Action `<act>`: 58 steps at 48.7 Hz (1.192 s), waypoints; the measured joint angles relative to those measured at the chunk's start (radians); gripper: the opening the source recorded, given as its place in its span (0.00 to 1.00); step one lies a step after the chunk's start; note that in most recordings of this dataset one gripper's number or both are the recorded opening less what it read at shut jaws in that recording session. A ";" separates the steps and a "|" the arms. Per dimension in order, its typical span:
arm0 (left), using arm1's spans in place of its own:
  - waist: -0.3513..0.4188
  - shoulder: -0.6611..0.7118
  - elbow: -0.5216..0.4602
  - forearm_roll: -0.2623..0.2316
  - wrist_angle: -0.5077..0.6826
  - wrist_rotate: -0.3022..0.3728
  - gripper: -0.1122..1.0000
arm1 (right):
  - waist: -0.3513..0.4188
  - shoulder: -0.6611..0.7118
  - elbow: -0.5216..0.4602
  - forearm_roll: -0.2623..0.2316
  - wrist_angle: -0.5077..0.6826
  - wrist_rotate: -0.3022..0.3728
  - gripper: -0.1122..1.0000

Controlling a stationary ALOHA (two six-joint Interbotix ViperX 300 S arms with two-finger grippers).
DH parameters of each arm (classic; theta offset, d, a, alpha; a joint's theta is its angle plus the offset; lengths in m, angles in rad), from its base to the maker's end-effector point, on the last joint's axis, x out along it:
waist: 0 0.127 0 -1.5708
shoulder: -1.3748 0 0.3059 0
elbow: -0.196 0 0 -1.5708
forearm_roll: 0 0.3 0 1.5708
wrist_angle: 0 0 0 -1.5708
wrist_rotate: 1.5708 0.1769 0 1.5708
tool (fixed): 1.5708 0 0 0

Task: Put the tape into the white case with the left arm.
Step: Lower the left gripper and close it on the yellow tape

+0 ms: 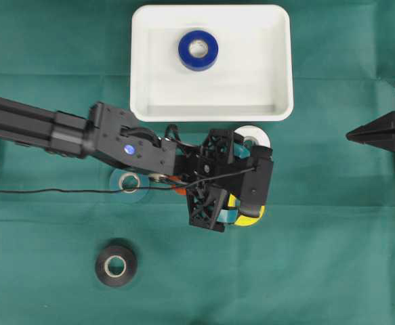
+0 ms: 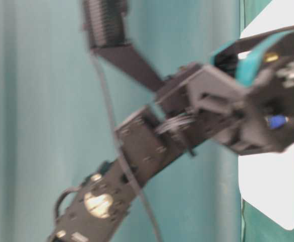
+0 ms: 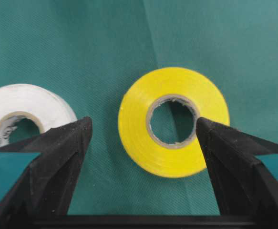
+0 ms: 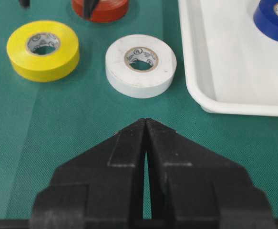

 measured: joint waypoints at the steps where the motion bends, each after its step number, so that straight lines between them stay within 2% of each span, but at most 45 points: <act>1: 0.000 0.008 -0.002 0.000 0.000 0.000 0.89 | 0.000 0.000 0.000 0.000 0.000 0.000 0.02; 19: 0.009 0.083 -0.037 0.003 -0.003 0.008 0.89 | 0.000 0.000 0.000 0.000 0.000 0.000 0.02; 58: 0.021 0.123 -0.044 0.005 -0.018 0.009 0.88 | 0.000 0.002 0.000 0.000 0.002 0.000 0.02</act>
